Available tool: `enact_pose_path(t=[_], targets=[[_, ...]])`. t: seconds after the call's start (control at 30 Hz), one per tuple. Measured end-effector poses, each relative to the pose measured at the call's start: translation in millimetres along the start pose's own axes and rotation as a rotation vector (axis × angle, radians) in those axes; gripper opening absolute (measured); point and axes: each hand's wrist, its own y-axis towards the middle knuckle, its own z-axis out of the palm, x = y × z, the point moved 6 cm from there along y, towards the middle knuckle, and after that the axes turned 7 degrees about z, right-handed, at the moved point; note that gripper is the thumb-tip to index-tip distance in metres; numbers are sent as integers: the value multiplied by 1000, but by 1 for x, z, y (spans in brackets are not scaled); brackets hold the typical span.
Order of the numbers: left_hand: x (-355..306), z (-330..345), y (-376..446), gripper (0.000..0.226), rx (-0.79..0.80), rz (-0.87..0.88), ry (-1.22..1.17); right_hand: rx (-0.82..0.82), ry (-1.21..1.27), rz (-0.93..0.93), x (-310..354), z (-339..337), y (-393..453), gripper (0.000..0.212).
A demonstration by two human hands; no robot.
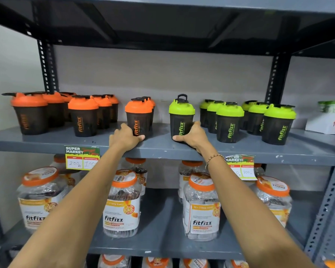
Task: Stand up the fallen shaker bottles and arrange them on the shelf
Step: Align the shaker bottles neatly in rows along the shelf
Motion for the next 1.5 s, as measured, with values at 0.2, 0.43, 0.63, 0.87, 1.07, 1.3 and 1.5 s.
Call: enact_pose_path(t=[0.2,0.43,0.63,0.87,1.07,1.3,1.5], targets=[[-2,-1,-3,67,4,8,45,1,-37,-9,1,-1,-4,83],[-1,-5,-9,77,-15,-35,-36,-99,-148,-7,3,-9,-34,85],[8,-20,-24,38,-419,52,-124,-278,-228,-332,24,10,-84,20],[29,-71,-36,17,-652,236,-155,-6,-106,-565,91,94,-91,7],[112,-122,-22,39,-798,142,-125,111,-5,-461,146,161,-77,18],[215,-170,15,112,-557,-126,-144,136,132,-230,174,217,-77,80],[267,-169,50,130,-285,-168,-201,226,202,-60,177,247,-69,92]])
